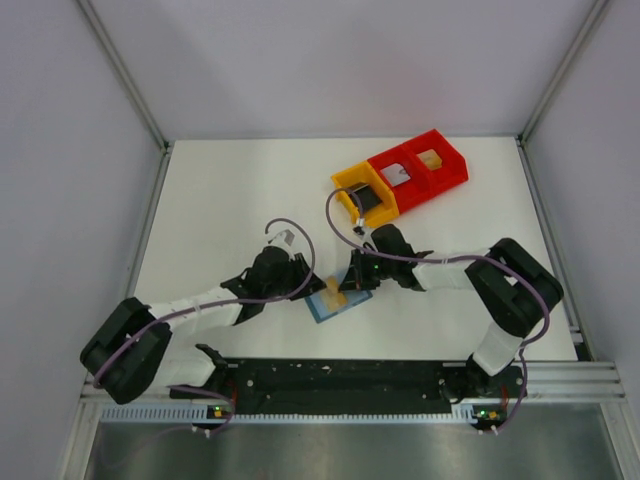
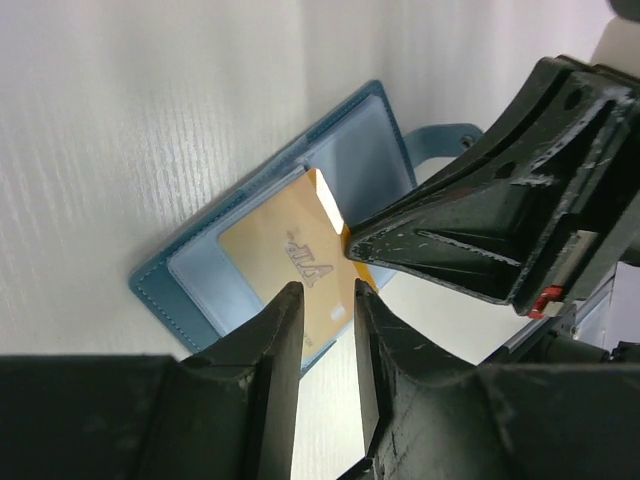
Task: Take the credit cards out of the card holder
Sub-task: Remove the credit card from the card holder.
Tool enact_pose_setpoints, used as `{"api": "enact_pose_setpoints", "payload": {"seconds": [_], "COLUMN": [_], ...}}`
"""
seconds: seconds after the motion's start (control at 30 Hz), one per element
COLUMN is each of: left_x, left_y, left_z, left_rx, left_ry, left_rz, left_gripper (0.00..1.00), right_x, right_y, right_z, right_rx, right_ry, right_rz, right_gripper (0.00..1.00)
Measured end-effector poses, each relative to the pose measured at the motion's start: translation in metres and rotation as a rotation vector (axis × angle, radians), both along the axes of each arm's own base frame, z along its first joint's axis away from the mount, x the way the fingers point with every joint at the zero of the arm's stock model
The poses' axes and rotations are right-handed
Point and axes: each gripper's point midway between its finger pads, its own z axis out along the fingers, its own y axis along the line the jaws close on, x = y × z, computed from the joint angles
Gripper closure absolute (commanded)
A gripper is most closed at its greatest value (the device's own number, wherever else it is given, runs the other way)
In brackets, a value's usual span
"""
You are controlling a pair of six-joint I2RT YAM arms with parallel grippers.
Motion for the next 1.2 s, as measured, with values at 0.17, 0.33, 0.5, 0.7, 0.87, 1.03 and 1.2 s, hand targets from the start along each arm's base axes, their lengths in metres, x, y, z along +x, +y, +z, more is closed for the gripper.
{"api": "enact_pose_setpoints", "payload": {"seconds": [0.17,0.33,0.5,0.7,0.87,1.03,1.2], "left_x": [-0.002,-0.007,-0.006,-0.005,-0.004,-0.004,-0.004], "left_y": [-0.002,0.0,0.0,0.0,0.001,0.001,0.002], "left_z": [-0.02,-0.04,-0.042,-0.044,-0.045,-0.045,-0.046], "left_rx": [0.027,0.06,0.056,0.07,0.077,0.079,0.085], "left_ry": [0.045,0.101,0.123,0.145,0.148,0.146,0.147], "left_rz": [-0.018,-0.019,-0.003,0.006,0.011,0.014,0.017], "left_gripper": [0.76,0.81,0.84,0.85,0.85,0.86,0.86], "right_x": [-0.001,-0.001,-0.001,0.0,0.001,0.001,0.005], "right_y": [0.001,0.001,0.0,-0.002,-0.003,-0.003,-0.005], "right_z": [-0.001,-0.001,-0.001,-0.003,-0.003,-0.004,-0.003], "right_rx": [0.003,0.003,0.001,-0.011,-0.016,-0.023,-0.031], "right_ry": [0.004,0.005,0.006,0.004,0.003,0.005,-0.003], "right_rz": [0.006,0.006,0.006,-0.003,-0.009,-0.013,-0.026], "right_gripper": [1.0,1.0,1.0,1.0,1.0,1.0,1.0]}}
